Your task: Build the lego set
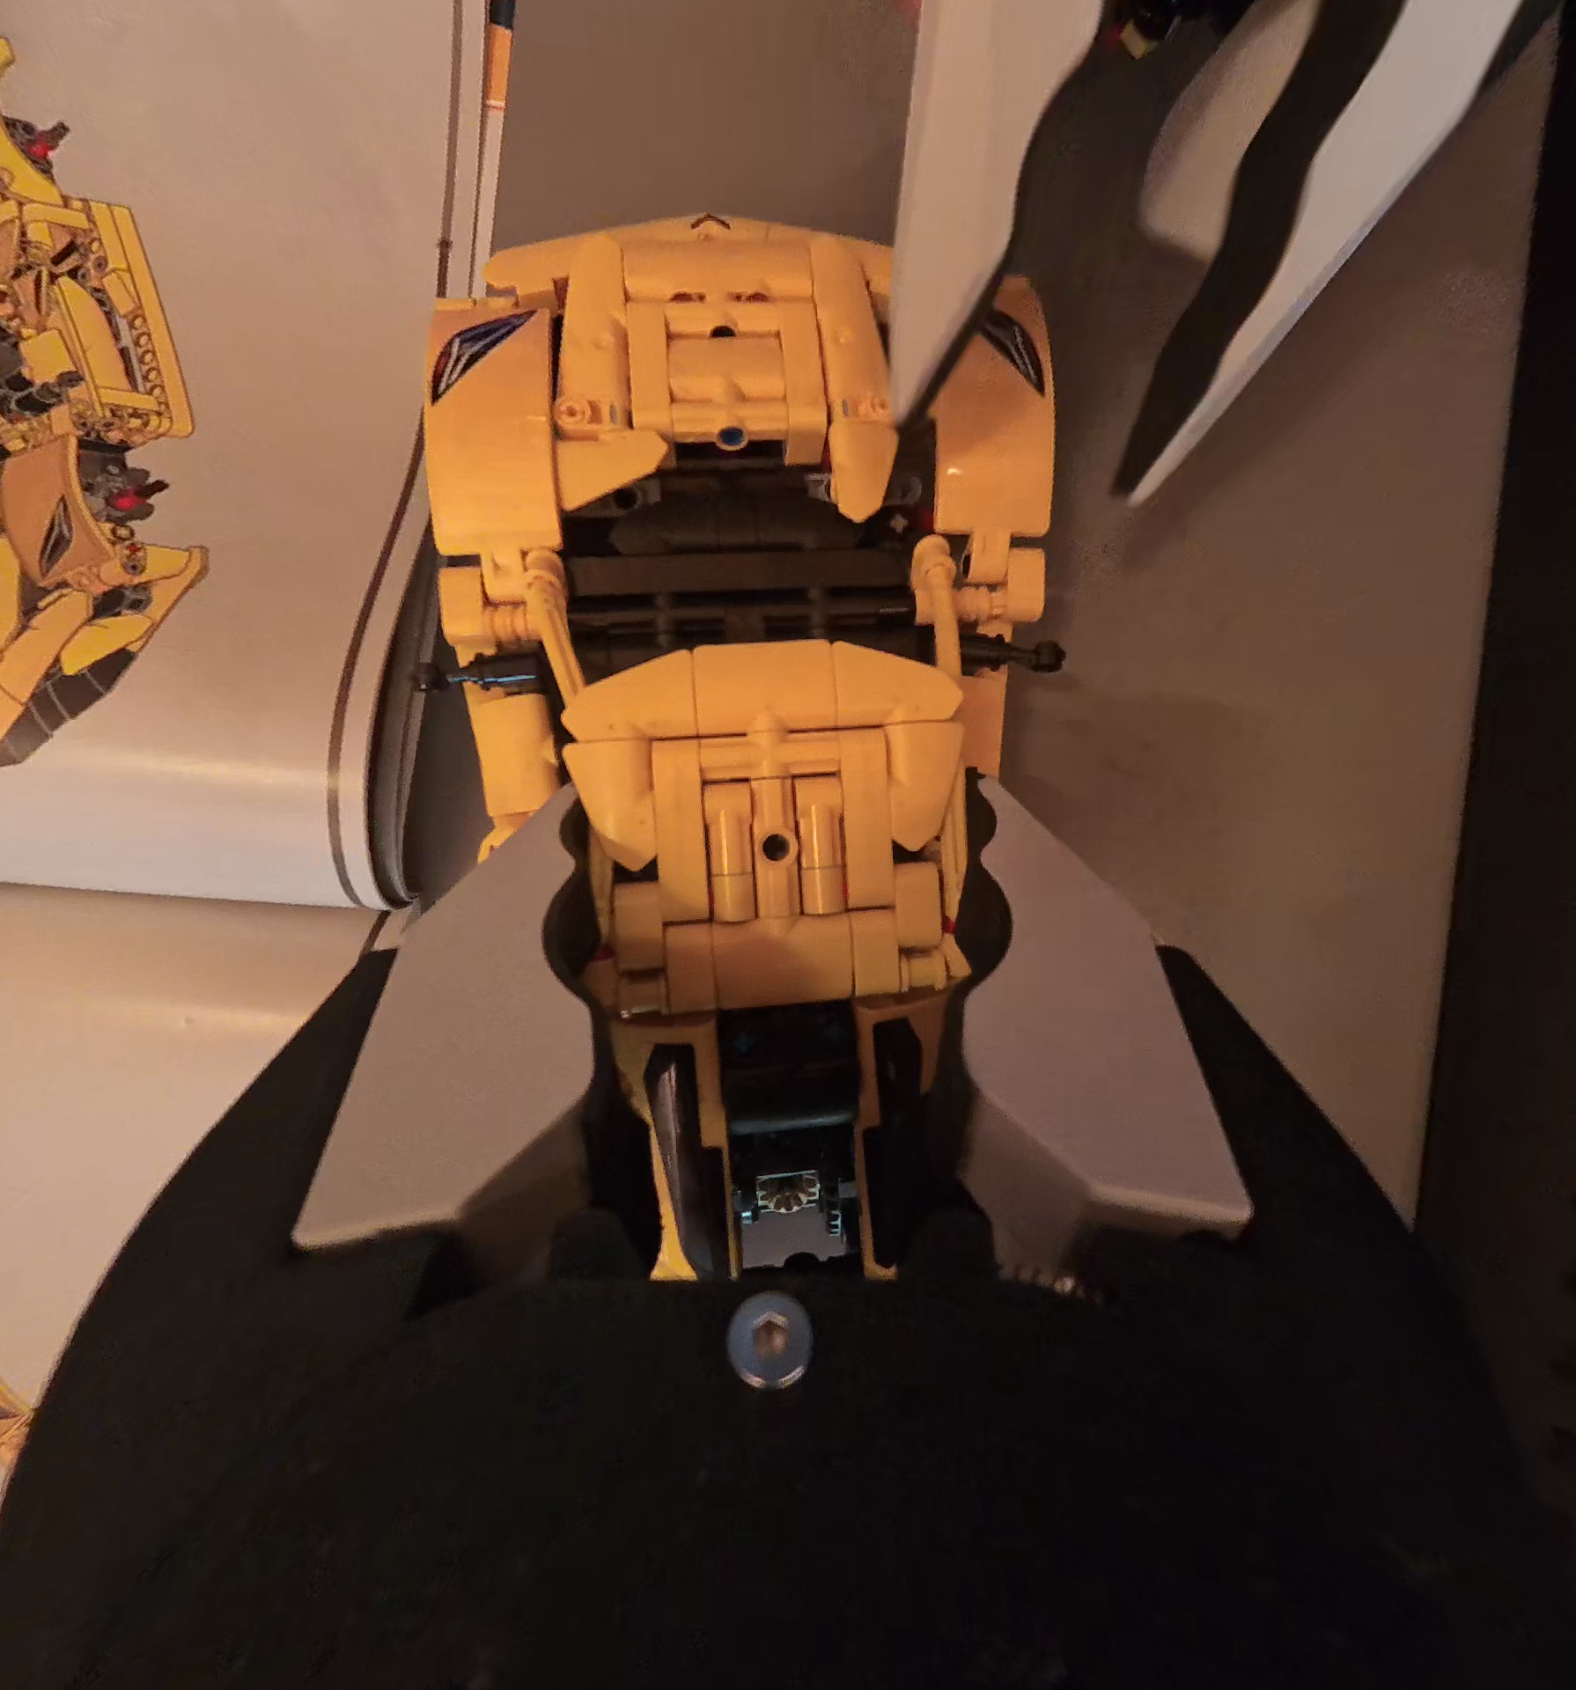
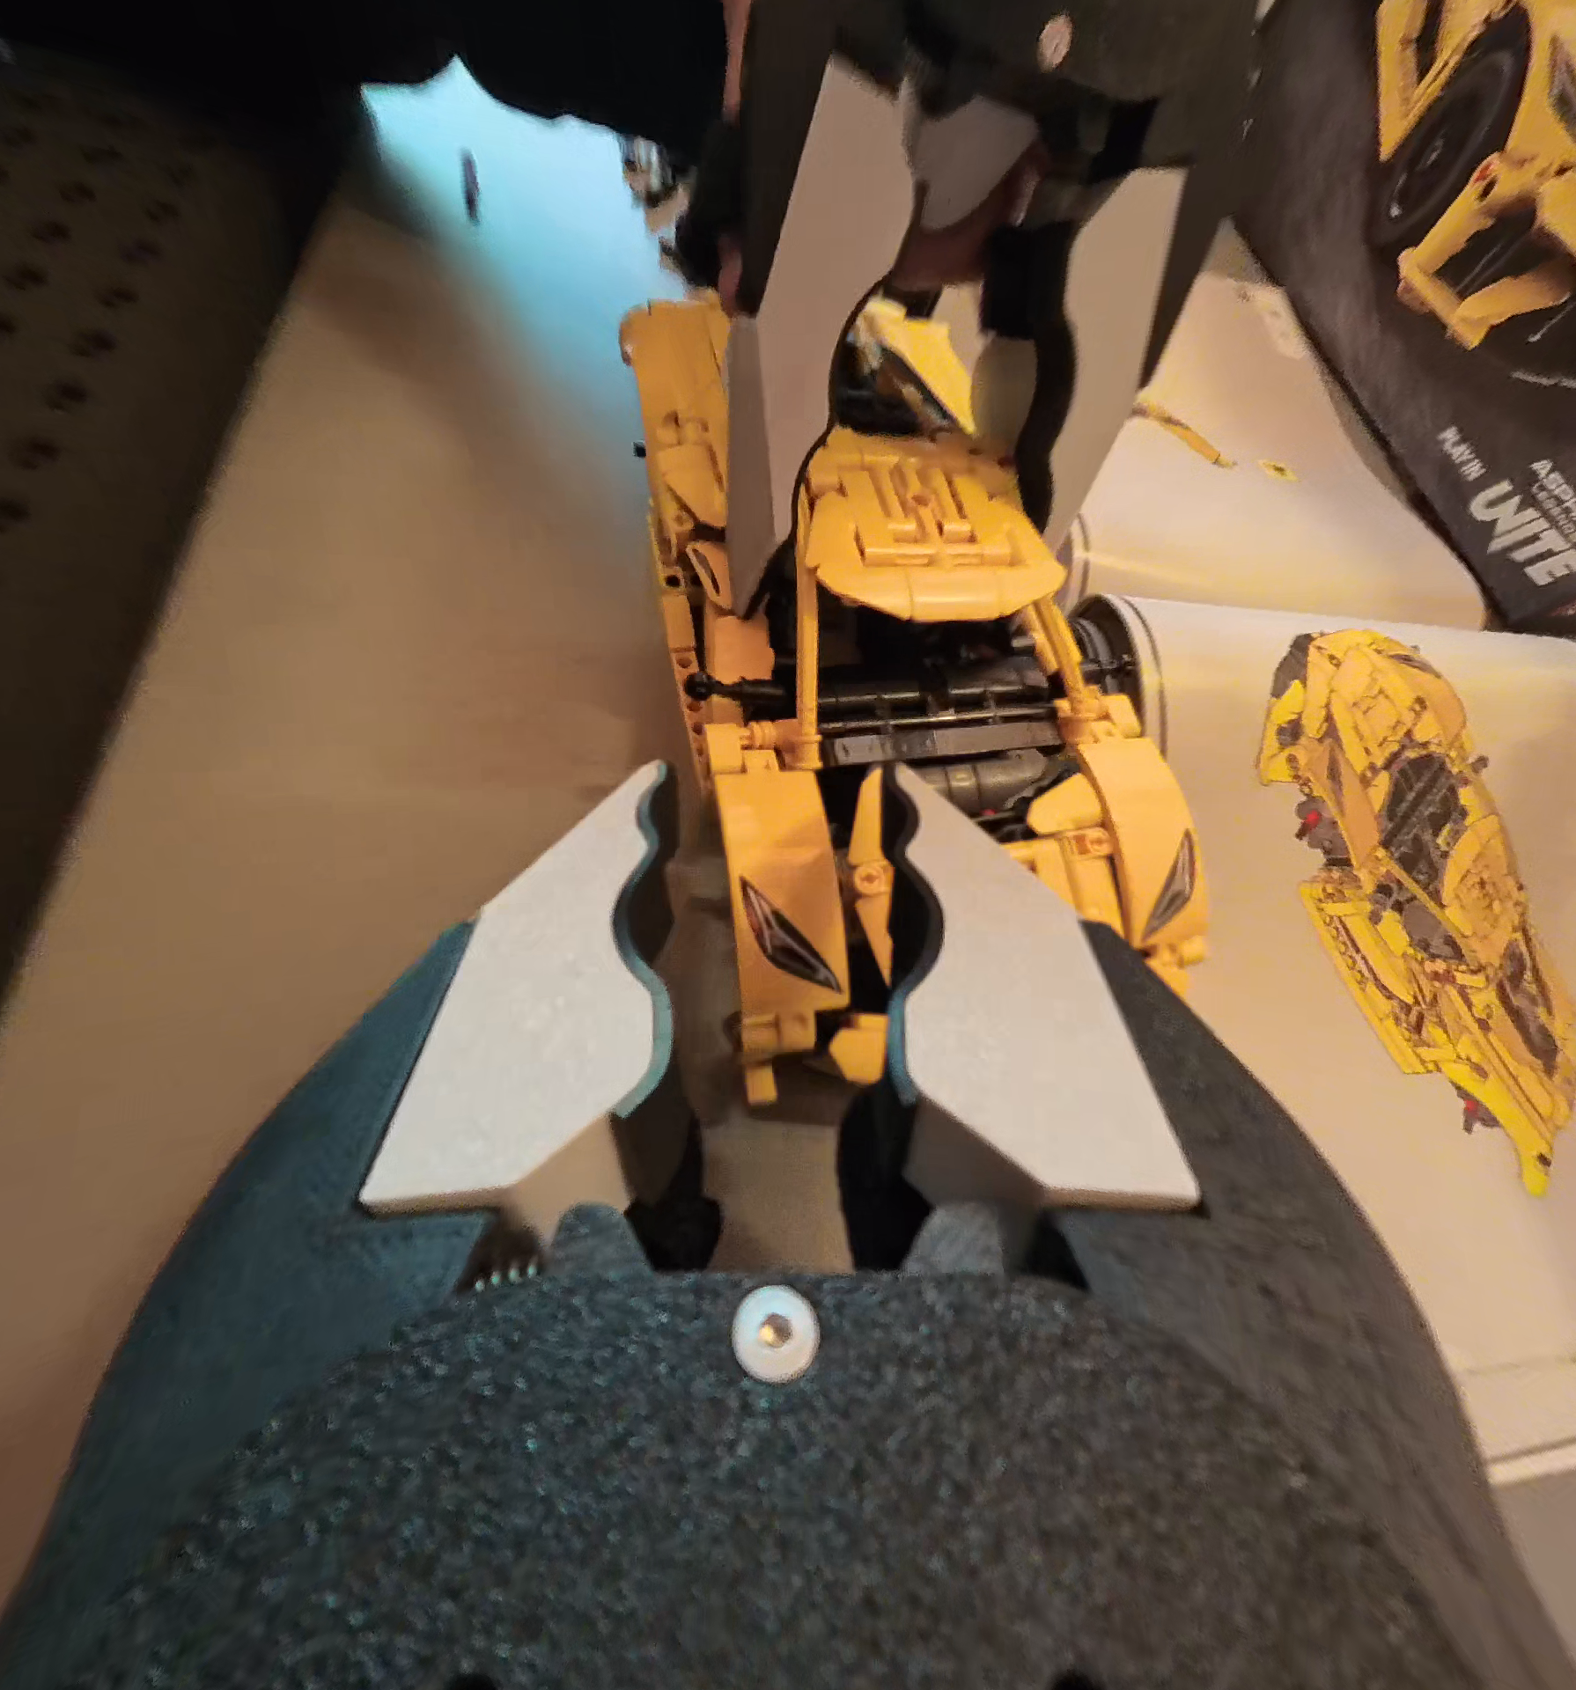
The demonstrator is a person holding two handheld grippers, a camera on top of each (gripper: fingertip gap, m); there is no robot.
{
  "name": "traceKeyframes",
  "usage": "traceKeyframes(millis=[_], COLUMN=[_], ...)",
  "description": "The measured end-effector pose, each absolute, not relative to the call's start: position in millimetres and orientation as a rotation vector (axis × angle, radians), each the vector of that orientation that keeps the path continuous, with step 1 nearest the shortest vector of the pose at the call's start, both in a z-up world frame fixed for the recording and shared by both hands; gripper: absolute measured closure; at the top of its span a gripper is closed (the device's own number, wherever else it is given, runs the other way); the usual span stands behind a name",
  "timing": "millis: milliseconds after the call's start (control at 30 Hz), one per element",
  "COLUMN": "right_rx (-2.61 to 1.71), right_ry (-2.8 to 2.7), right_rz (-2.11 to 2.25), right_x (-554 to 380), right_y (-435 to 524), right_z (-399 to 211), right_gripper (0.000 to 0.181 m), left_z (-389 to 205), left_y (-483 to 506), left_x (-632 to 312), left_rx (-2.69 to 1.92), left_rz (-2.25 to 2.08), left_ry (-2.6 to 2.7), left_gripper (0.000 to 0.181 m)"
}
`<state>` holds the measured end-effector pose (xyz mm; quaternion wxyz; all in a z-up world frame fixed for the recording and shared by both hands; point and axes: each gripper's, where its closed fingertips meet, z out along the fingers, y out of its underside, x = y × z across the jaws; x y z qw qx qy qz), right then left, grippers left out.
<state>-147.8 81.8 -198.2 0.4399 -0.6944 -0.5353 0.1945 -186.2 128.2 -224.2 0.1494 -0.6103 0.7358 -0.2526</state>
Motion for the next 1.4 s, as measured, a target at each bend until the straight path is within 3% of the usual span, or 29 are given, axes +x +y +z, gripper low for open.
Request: traceKeyframes(millis=[100, 267, 433, 733, 1100, 1400], right_rx=[-1.786, -1.933, -1.983, -1.969, -2.106, -2.114], right_ry=[-1.238, -1.251, -1.321, -1.365, -1.193, -1.134], right_rz=[0.571, 0.388, 0.402, 0.421, 0.831, 0.93], right_x=[-121, -85, -81, -91, -93, -93], right_y=[72, 73, 64, 63, 59, 61], right_z=[-191, -231, -237, -240, -239, -239], right_gripper=[0.134, 0.122, 0.153, 0.176, 0.176, 0.176], left_z=[-223, -222, -215, -202, -185, -206], left_y=[129, 129, 130, 139, 149, 132], left_x=[-186, -186, -189, -198, -225, -237], left_rx=[-1.732, -1.715, -1.711, -1.752, -1.746, -1.731], left_rz=[-0.721, -0.728, -0.714, -0.692, -0.886, -0.92], left_ry=[2.112, 2.123, 2.115, 1.973, 1.656, 1.755], left_gripper=[0.101, 0.1, 0.097, 0.097, 0.097, 0.078])
